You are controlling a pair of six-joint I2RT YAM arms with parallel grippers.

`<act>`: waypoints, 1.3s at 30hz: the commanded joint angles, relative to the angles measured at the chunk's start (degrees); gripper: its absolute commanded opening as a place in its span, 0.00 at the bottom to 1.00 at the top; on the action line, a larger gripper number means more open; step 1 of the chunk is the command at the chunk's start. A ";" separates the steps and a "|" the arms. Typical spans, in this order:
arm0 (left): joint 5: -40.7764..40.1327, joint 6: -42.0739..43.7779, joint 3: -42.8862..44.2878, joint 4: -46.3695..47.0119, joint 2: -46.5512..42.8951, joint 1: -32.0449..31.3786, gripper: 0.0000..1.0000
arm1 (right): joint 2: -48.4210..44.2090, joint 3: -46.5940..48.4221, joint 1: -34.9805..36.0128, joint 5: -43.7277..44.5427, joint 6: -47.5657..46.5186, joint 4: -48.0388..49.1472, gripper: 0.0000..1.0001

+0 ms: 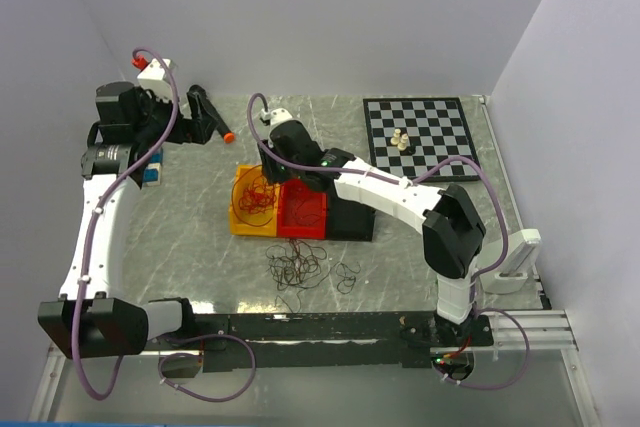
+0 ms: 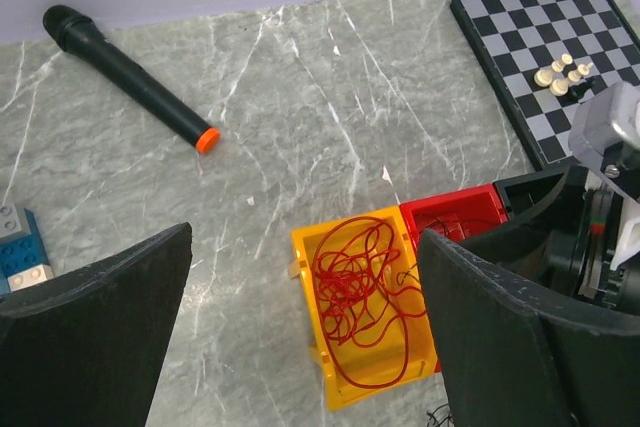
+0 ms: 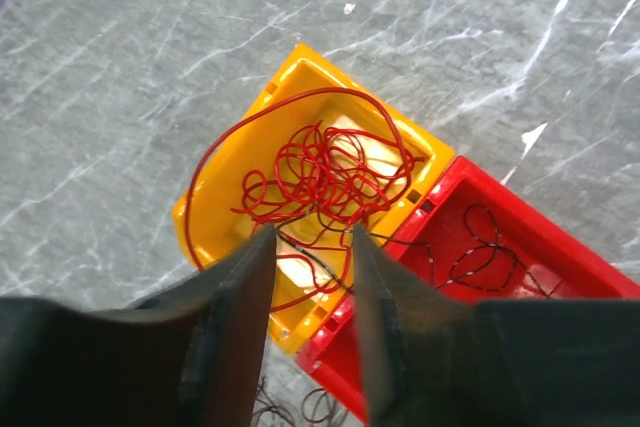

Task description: Untangle the cables

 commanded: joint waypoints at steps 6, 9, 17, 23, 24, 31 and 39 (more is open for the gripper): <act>0.96 0.96 -1.36 2.28 -1.86 0.97 0.97 | -1.81 -1.52 -0.38 4.93 0.12 -0.29 0.01; 1.04 0.70 -1.71 2.63 -2.21 0.97 0.97 | -3.48 -4.94 -0.47 8.27 0.47 -0.38 0.00; 1.66 -0.18 -2.41 3.60 -1.77 0.97 0.96 | -7.97 -15.49 -1.43 11.97 3.90 -0.03 0.00; 1.66 -0.01 -2.68 3.60 -2.12 0.97 0.95 | -8.50 -17.43 -2.40 14.25 6.36 -0.99 0.00; 1.57 -0.01 -2.77 3.51 -2.04 0.97 0.95 | -8.32 -17.17 -2.49 14.43 6.45 -1.25 0.00; 1.48 0.34 -3.29 3.60 -2.30 0.97 0.96 | -3.76 -12.35 -2.57 12.85 6.27 -2.31 0.00; 7.09 5.15 -2.94 -0.26 -1.33 0.97 0.97 | 3.46 -2.94 -2.75 10.39 5.04 -4.68 0.11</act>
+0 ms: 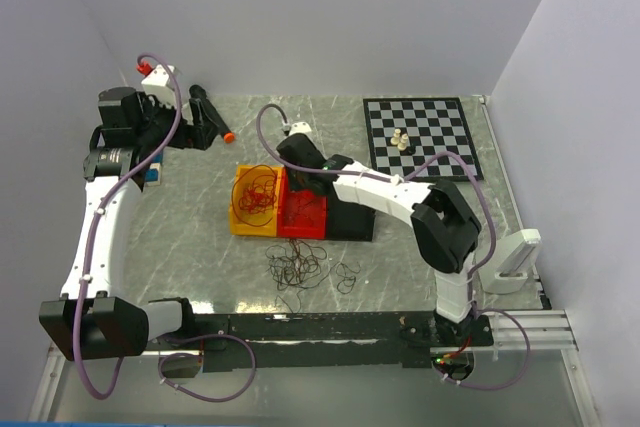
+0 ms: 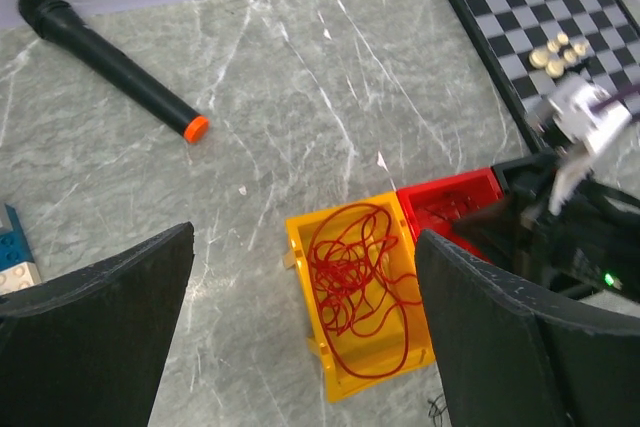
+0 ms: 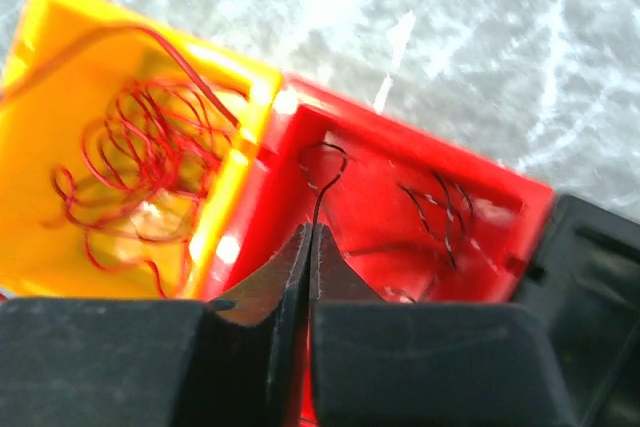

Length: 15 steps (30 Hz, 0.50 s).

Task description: Untangle the cables

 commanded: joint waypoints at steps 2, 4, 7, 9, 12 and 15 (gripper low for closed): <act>7.26 6.93 -0.23 -3.00 -0.50 0.19 0.98 | 0.44 3.17 -0.43 -1.11 -0.66 -1.01 0.29; 8.85 8.86 -1.02 -4.32 -0.41 0.19 0.98 | -1.93 0.98 -0.43 -1.29 -0.75 0.04 0.47; 10.43 10.71 -2.43 -4.94 -0.50 0.01 0.98 | -5.62 -0.87 -0.43 -1.37 -0.66 -0.74 0.58; 10.96 11.50 -2.61 -5.64 -0.59 -0.34 0.99 | -9.30 -3.59 -0.43 -1.99 -0.14 -0.66 0.63; 10.79 12.91 -2.43 -6.61 -0.94 -1.04 0.98 | -17.65 -9.03 -0.35 -2.52 1.36 -1.27 0.69; 10.52 14.58 -2.61 -7.75 -1.46 -1.75 0.99 | -26.43 -16.59 -0.26 -3.13 3.55 -2.50 0.75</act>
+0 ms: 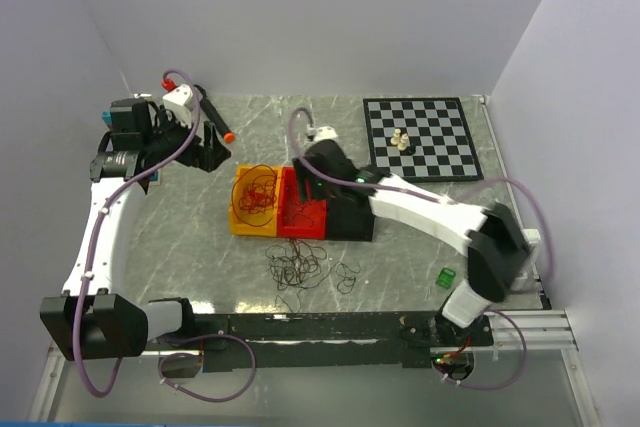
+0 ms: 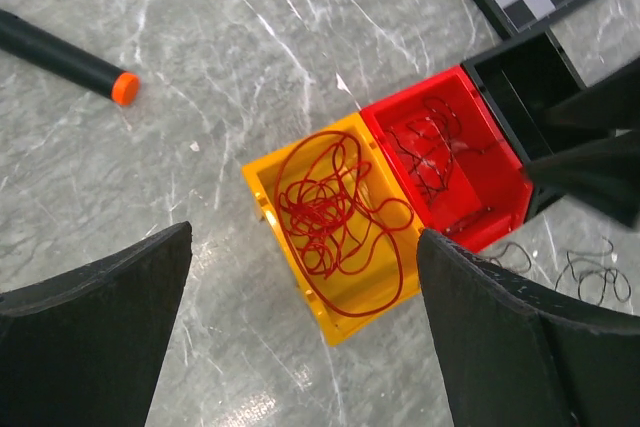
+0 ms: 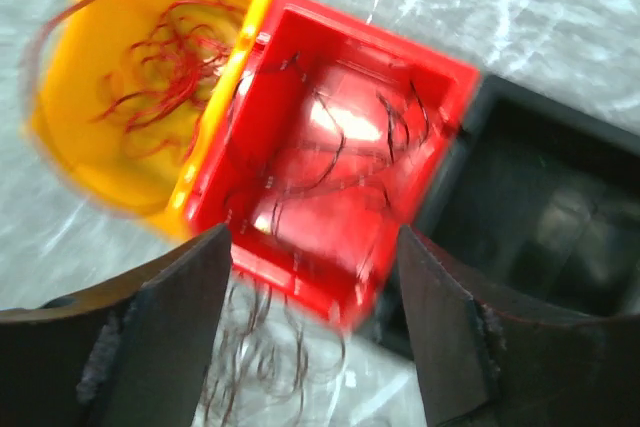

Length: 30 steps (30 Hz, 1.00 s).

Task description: Untangle the cables

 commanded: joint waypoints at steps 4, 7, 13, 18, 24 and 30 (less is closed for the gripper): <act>2.77 7.10 0.52 -4.40 -1.47 -4.07 0.98 | -22.67 -15.51 1.14 -0.80 6.76 -6.95 0.80; 1.28 9.30 -0.09 -6.25 -1.90 -8.72 0.99 | -28.56 -22.45 4.39 -0.97 10.36 -12.31 0.82; -2.51 9.13 -0.71 -5.99 -1.56 -16.12 0.99 | -32.89 -33.44 12.30 -5.97 15.29 -13.22 0.83; 0.65 10.00 1.83 -9.50 -0.59 -17.35 0.98 | -28.50 -35.56 13.10 -4.67 15.39 -9.36 0.81; 1.54 12.91 -0.88 -11.00 -2.61 -19.11 0.97 | -22.71 -36.18 13.10 -3.08 13.36 -0.74 0.78; 0.92 13.87 -2.38 -10.74 -3.05 -20.43 0.97 | -19.52 -36.61 13.10 -2.82 14.59 0.94 0.39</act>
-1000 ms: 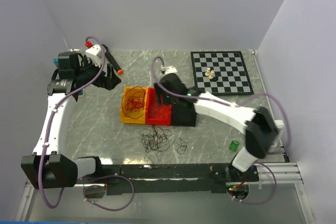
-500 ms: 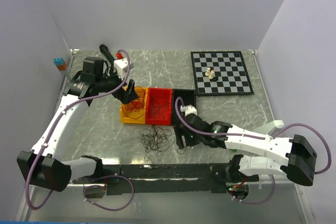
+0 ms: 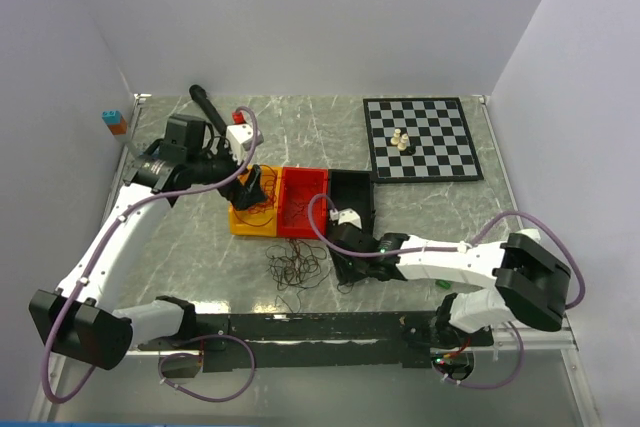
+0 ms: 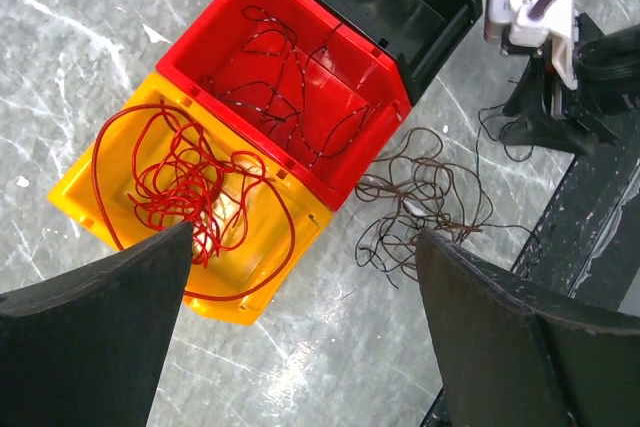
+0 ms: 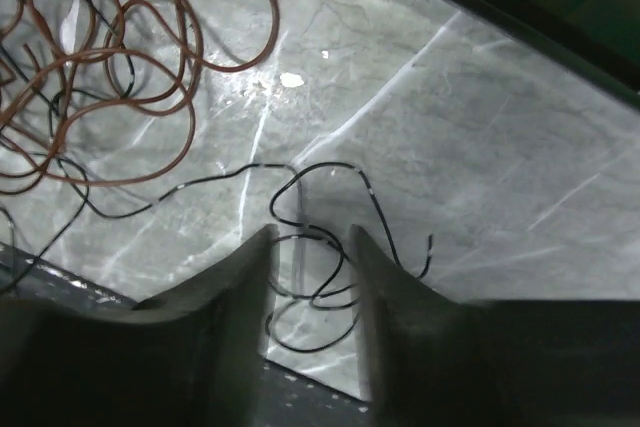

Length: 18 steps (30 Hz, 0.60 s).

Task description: Untangle the cables

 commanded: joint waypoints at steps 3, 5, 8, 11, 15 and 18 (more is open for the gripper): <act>2.56 2.22 -2.06 1.94 -2.04 -2.62 0.97 | -4.34 -1.67 0.32 2.26 1.83 1.48 0.12; 3.18 2.40 -2.67 2.83 -1.26 -5.07 0.97 | -8.11 -2.03 0.40 2.09 1.31 -0.19 0.00; 3.18 1.79 -3.02 4.67 0.94 -10.34 0.97 | -15.76 -2.73 1.37 0.16 -0.54 -0.46 0.00; 3.27 0.64 -3.64 8.09 2.87 -15.09 0.96 | -23.67 -2.03 1.63 -0.64 -1.16 -3.17 0.00; 1.86 0.64 -4.78 11.17 5.24 -20.55 0.97 | -32.46 0.69 1.98 -0.03 -1.59 -7.57 0.00; 1.43 0.47 -5.48 12.40 7.18 -22.57 0.96 | -37.39 4.64 1.99 -0.55 -3.26 -10.03 0.00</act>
